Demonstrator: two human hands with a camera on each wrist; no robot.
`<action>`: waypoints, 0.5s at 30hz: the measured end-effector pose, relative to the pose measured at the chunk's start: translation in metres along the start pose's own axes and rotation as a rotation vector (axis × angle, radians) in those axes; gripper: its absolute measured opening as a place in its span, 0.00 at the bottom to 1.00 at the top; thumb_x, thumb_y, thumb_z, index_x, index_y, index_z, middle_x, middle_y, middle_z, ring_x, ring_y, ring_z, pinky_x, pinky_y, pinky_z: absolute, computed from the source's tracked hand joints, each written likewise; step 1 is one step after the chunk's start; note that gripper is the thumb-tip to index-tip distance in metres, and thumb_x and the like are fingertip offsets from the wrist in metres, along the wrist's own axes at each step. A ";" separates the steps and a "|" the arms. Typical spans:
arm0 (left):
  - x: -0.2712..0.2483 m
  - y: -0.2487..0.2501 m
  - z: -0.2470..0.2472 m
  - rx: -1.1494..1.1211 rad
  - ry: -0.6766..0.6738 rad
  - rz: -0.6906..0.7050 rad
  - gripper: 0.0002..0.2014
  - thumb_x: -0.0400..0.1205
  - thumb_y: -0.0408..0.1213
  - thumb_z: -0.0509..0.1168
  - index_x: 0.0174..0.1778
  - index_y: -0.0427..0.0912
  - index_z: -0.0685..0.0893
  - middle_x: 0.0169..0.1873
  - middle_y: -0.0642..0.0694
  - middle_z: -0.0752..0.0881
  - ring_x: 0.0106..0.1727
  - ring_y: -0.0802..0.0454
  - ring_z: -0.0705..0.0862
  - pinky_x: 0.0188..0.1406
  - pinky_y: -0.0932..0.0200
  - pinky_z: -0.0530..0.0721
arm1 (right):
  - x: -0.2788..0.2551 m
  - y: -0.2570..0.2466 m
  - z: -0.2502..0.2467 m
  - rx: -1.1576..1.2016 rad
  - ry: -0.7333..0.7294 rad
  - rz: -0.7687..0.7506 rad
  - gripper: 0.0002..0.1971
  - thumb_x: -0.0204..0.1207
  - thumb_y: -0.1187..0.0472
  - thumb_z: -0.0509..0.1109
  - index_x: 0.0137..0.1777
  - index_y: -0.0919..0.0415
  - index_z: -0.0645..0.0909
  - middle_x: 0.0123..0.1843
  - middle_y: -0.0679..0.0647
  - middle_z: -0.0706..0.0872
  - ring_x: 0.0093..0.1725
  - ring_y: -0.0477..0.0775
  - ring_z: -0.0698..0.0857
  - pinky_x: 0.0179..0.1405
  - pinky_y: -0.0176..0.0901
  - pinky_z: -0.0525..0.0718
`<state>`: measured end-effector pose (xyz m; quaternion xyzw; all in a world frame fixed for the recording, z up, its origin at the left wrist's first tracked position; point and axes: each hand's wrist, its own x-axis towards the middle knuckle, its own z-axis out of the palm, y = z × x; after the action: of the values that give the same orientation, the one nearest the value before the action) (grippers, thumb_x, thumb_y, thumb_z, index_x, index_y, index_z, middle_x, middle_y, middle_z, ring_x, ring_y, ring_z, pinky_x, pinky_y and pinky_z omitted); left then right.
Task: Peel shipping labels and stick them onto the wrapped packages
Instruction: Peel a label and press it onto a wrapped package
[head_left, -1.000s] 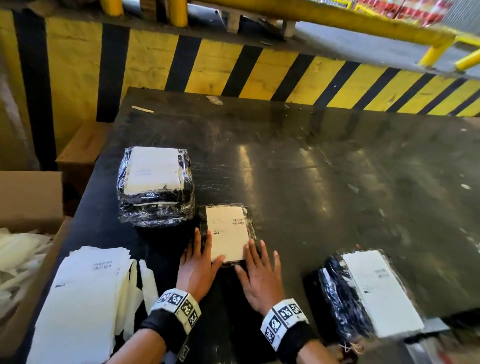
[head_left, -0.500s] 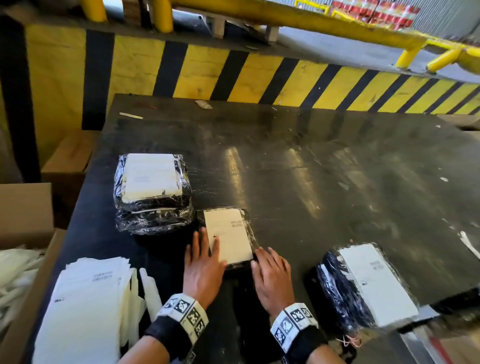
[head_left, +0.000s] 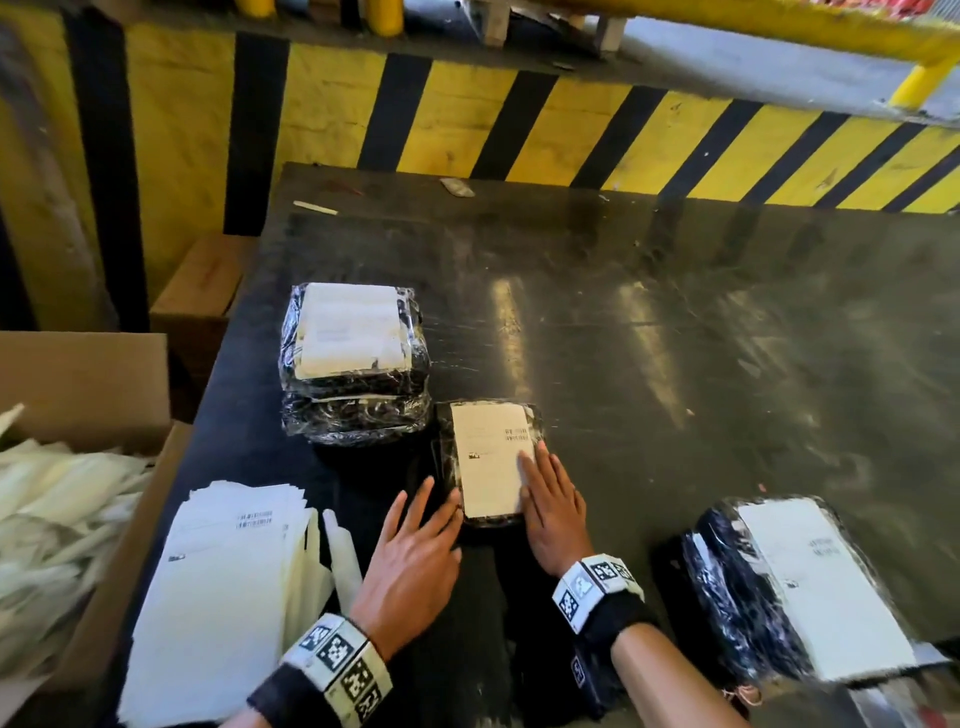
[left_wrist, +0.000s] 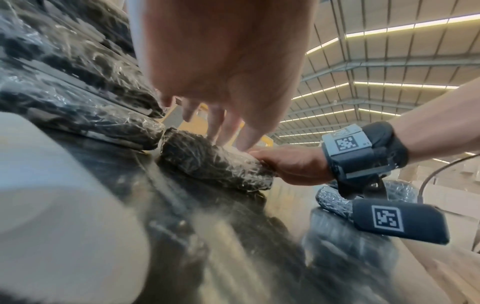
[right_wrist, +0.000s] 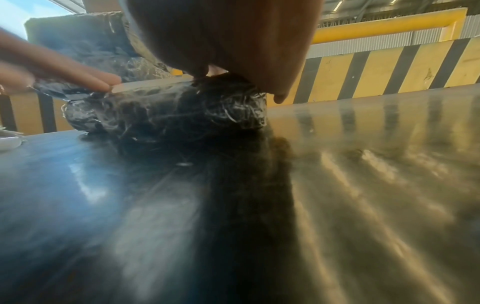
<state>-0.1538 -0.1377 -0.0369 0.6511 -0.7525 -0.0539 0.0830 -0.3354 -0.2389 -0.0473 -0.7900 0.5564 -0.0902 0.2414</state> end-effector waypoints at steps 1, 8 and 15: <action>0.004 0.002 -0.003 -0.035 0.035 -0.019 0.23 0.76 0.47 0.54 0.61 0.46 0.85 0.65 0.51 0.84 0.75 0.46 0.74 0.75 0.48 0.59 | -0.002 -0.003 0.002 0.000 -0.003 -0.003 0.30 0.78 0.41 0.35 0.82 0.40 0.46 0.84 0.40 0.40 0.83 0.44 0.40 0.79 0.53 0.46; 0.067 0.016 -0.015 -0.089 -0.205 0.031 0.30 0.85 0.52 0.38 0.83 0.45 0.52 0.84 0.53 0.49 0.84 0.48 0.37 0.80 0.47 0.34 | -0.004 -0.001 0.007 0.014 -0.014 0.004 0.30 0.77 0.39 0.33 0.81 0.38 0.46 0.79 0.35 0.34 0.81 0.40 0.38 0.79 0.52 0.47; 0.024 -0.012 -0.002 -0.143 -0.057 -0.104 0.33 0.80 0.58 0.40 0.79 0.48 0.66 0.79 0.58 0.59 0.83 0.46 0.49 0.79 0.51 0.39 | -0.005 -0.001 0.006 0.018 -0.025 -0.016 0.24 0.86 0.48 0.42 0.81 0.39 0.44 0.81 0.37 0.34 0.81 0.41 0.35 0.80 0.51 0.43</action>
<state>-0.1450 -0.1631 -0.0357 0.6801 -0.7138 -0.1305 0.1049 -0.3345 -0.2322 -0.0512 -0.7931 0.5463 -0.0874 0.2548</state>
